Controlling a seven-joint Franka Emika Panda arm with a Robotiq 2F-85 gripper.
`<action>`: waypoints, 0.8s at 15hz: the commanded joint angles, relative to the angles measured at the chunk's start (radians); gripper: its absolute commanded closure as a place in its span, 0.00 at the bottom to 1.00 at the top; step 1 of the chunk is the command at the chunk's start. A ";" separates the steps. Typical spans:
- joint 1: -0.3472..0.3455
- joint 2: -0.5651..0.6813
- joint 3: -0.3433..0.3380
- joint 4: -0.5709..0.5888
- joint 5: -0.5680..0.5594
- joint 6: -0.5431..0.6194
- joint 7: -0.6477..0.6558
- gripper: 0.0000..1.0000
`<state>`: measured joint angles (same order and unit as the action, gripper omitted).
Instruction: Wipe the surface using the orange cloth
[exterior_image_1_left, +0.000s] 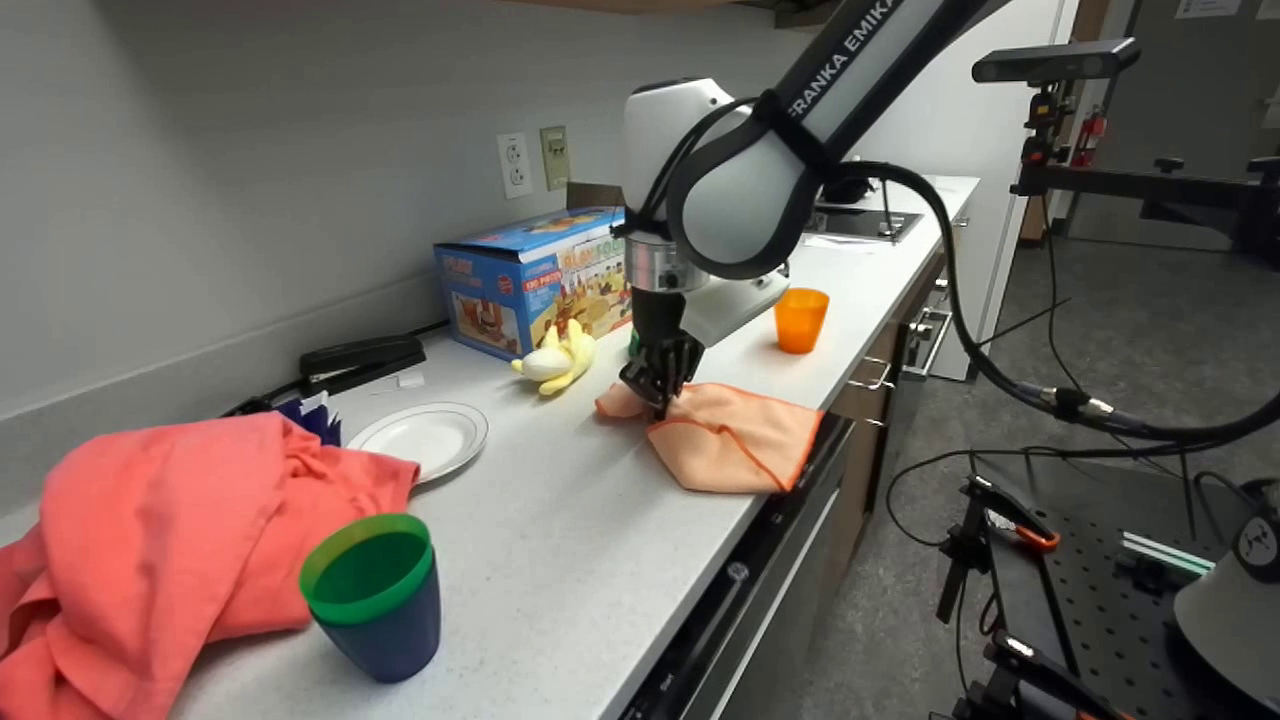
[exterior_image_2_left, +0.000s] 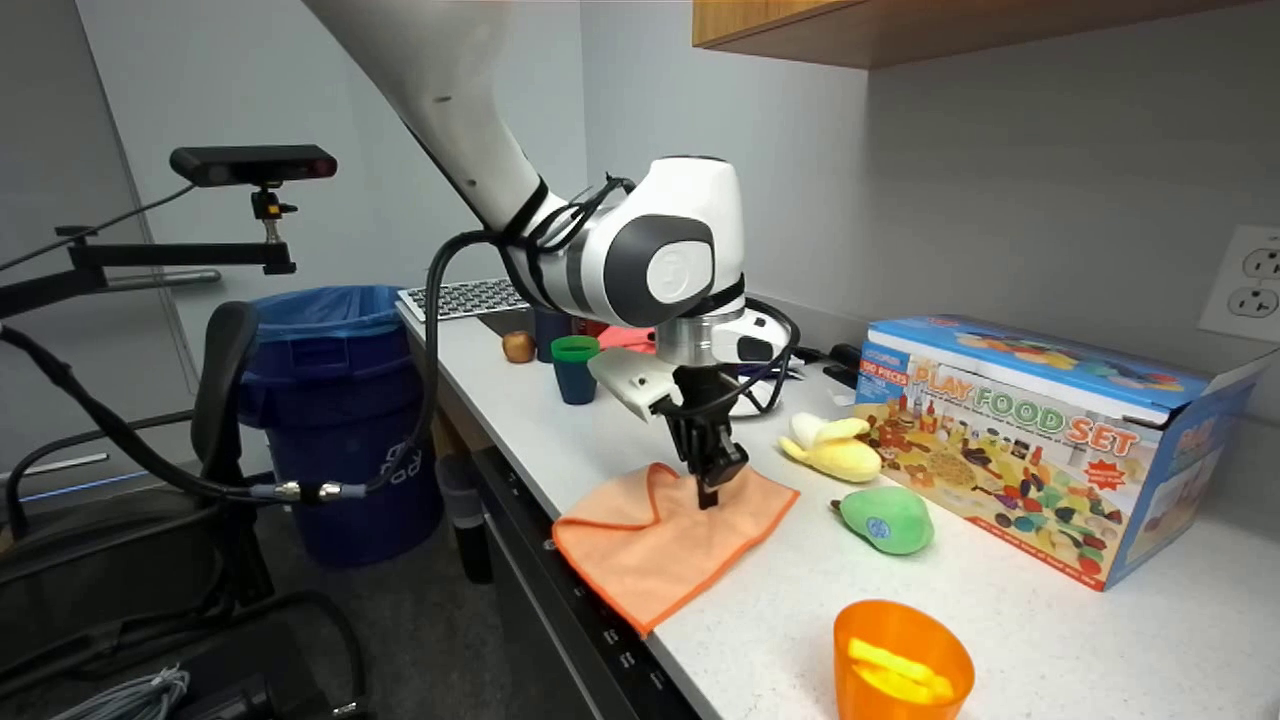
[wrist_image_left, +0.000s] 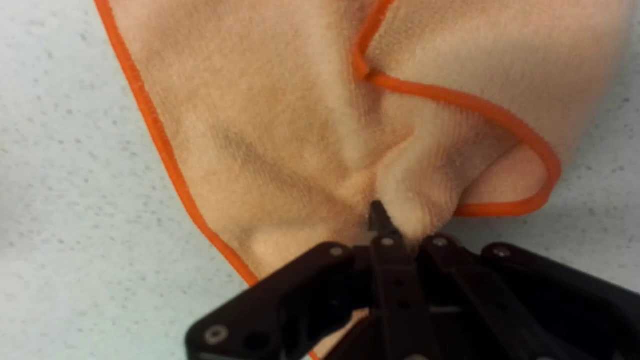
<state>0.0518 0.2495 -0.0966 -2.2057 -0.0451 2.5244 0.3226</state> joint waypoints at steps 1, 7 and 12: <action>-0.022 -0.070 -0.033 -0.114 -0.014 0.058 0.082 0.98; -0.063 -0.122 -0.084 -0.151 -0.031 0.097 0.148 0.98; -0.086 -0.106 -0.103 -0.106 -0.037 0.109 0.170 0.98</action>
<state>-0.0228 0.1505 -0.1998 -2.3278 -0.0480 2.6124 0.4593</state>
